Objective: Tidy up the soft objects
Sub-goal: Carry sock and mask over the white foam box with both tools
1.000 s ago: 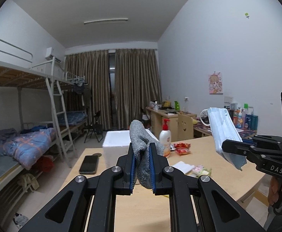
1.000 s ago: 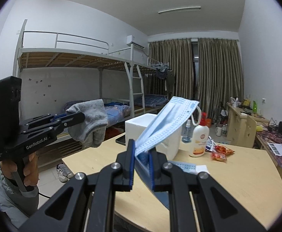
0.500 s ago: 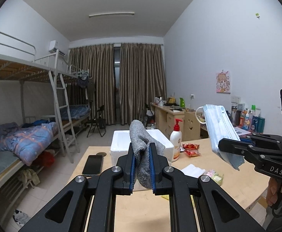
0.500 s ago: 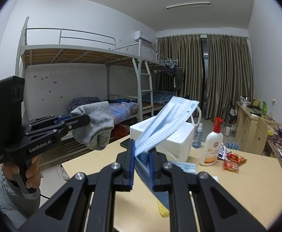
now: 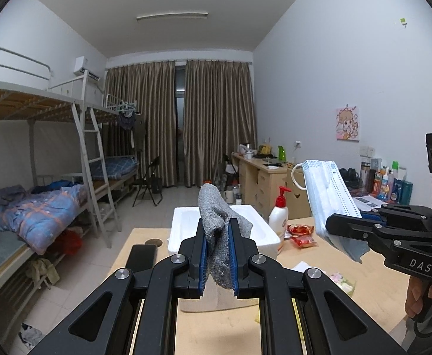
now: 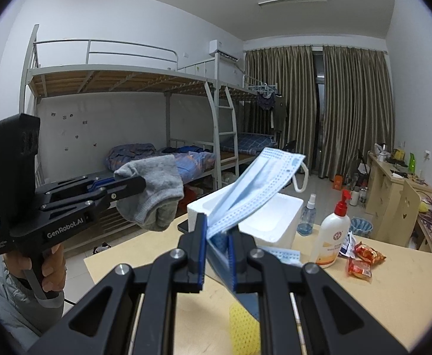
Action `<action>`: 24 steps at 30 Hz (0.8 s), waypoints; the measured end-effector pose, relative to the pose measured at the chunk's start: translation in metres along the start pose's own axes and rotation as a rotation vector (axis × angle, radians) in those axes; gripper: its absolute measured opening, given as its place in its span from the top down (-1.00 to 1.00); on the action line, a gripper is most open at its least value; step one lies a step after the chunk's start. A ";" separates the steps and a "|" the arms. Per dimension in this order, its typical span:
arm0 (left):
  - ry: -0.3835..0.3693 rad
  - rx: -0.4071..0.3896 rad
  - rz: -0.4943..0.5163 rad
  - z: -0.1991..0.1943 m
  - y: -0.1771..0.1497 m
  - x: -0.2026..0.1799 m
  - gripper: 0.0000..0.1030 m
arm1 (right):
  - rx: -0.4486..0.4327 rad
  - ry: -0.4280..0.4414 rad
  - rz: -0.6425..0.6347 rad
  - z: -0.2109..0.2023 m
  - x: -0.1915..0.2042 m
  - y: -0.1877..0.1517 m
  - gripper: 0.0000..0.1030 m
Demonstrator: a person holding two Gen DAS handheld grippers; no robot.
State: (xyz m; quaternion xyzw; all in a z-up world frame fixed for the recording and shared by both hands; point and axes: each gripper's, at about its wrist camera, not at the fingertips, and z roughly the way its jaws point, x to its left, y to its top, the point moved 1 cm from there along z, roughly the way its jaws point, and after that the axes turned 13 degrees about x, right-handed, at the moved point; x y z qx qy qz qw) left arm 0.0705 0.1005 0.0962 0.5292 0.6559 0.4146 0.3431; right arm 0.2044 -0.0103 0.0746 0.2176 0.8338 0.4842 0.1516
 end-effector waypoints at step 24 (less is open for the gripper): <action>-0.029 0.068 0.012 0.093 0.043 0.019 0.74 | 0.075 -0.001 0.015 0.052 -0.022 0.039 0.69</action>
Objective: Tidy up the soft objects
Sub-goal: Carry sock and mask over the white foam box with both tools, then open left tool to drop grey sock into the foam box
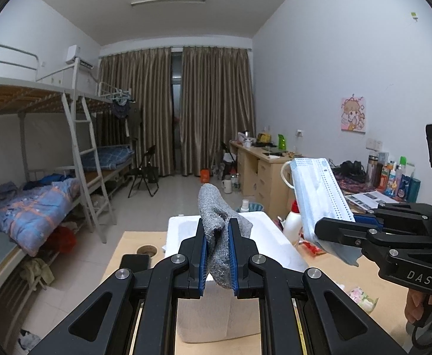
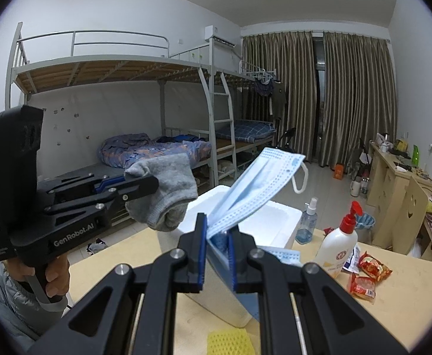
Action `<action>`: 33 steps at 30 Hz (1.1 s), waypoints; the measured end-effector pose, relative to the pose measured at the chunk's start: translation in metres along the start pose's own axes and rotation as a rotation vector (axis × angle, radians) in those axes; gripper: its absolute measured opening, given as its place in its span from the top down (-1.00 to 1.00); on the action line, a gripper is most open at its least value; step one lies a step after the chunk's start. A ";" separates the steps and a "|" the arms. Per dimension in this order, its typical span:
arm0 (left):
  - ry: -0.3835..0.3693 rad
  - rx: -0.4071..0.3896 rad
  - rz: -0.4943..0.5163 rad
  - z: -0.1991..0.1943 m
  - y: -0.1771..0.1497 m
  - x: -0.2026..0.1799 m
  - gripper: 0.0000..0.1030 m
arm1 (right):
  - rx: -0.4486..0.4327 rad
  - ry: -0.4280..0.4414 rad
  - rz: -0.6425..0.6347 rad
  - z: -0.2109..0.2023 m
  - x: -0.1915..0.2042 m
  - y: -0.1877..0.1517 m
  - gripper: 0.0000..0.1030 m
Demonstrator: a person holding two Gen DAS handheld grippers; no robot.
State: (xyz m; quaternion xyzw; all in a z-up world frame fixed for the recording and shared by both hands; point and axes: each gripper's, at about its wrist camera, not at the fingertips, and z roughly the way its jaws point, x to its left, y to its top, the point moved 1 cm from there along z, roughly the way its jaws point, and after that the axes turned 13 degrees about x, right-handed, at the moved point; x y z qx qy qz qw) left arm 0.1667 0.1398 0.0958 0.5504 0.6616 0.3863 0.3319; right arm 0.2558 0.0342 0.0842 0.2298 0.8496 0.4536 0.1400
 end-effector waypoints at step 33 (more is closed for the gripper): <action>-0.046 0.096 0.034 0.085 0.015 0.006 0.73 | 0.056 -0.032 0.019 0.038 -0.013 0.020 0.69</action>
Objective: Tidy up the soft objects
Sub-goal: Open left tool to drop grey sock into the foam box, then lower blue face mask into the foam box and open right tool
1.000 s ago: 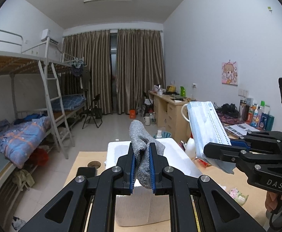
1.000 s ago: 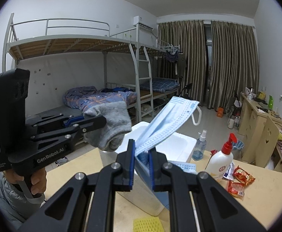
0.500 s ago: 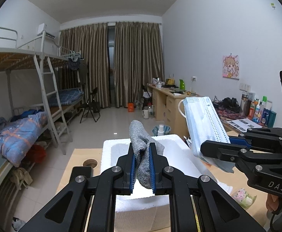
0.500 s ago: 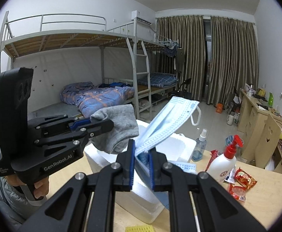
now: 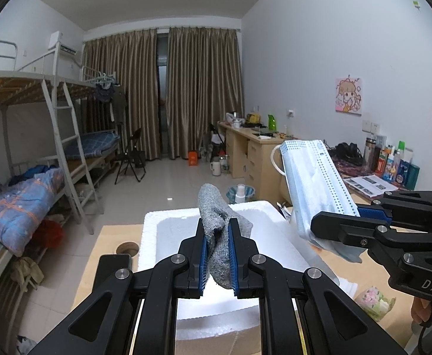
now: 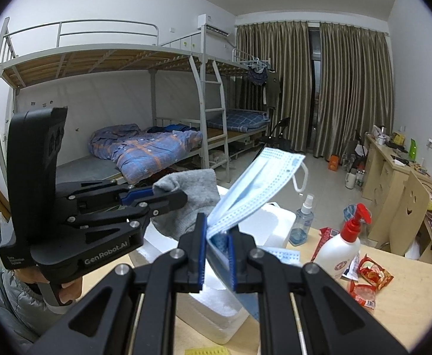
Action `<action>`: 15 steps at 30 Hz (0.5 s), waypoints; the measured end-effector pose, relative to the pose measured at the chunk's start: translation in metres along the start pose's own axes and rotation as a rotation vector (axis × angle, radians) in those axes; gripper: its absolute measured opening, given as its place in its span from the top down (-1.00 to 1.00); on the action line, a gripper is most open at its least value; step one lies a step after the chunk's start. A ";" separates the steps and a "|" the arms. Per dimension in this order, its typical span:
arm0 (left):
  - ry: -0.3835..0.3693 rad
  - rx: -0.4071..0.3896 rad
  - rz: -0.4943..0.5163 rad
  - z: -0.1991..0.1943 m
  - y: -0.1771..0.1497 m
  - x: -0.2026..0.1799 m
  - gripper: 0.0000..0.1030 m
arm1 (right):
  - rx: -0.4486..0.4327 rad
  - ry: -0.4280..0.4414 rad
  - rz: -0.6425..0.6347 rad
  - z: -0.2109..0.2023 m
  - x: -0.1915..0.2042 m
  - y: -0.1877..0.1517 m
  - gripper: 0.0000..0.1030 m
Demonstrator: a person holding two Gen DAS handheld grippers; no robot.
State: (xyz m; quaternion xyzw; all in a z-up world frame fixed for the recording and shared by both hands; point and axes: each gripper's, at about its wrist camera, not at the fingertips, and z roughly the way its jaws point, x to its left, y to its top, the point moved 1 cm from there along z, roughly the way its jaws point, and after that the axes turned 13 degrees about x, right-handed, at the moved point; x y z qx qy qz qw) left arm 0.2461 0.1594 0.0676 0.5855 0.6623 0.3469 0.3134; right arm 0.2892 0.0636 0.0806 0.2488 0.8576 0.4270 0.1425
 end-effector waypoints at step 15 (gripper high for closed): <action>0.076 -0.056 -0.024 -0.013 -0.009 0.010 -0.86 | 0.003 -0.006 -0.003 0.003 0.000 0.000 0.69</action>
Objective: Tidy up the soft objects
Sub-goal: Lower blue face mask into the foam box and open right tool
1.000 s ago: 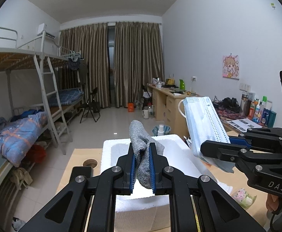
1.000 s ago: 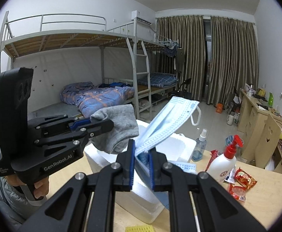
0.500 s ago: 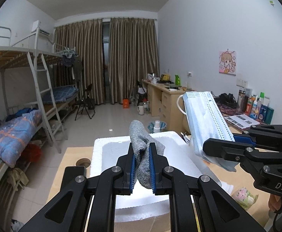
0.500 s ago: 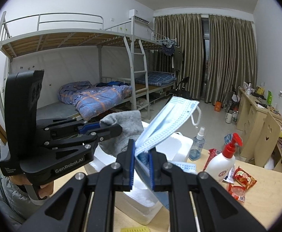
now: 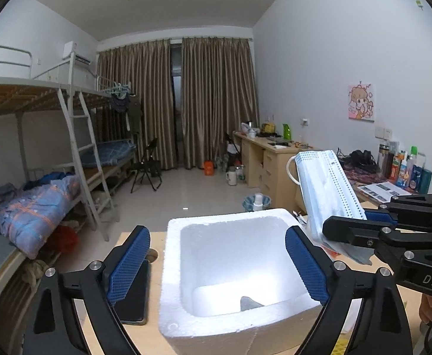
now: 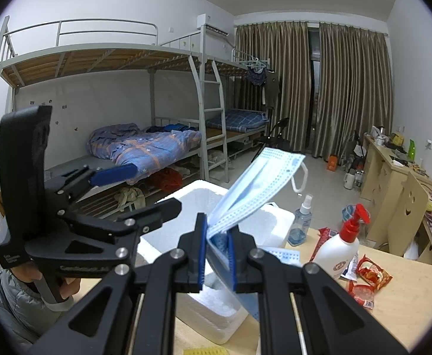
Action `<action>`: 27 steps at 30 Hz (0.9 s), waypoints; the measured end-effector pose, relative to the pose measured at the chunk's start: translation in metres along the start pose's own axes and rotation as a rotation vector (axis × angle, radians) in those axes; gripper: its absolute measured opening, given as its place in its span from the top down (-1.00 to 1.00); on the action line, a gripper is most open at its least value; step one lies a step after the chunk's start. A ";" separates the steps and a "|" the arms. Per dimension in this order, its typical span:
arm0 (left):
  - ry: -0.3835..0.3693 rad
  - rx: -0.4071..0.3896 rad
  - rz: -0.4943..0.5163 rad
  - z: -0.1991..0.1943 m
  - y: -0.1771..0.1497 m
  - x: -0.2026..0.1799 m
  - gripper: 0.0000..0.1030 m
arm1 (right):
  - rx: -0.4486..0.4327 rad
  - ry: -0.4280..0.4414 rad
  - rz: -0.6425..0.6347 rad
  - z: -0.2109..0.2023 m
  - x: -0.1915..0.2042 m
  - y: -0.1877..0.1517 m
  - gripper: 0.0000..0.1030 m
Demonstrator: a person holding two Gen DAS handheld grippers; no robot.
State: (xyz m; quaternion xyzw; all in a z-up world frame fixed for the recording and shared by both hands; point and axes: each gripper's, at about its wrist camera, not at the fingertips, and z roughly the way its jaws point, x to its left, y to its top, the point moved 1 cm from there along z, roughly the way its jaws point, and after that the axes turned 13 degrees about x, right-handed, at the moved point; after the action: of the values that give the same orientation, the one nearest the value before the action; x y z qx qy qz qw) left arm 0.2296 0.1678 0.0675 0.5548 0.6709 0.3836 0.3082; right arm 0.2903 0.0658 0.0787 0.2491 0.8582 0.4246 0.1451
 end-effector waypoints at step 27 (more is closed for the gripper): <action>0.077 -0.024 -0.063 -0.027 -0.009 0.032 -0.95 | 0.085 0.033 -0.015 0.048 0.000 0.015 0.46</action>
State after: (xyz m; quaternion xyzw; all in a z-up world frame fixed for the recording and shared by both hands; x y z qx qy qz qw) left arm 0.1957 0.1933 0.0740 0.5146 0.6947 0.4027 0.3005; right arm 0.3171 0.1045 0.0618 0.2416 0.8796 0.3908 0.1234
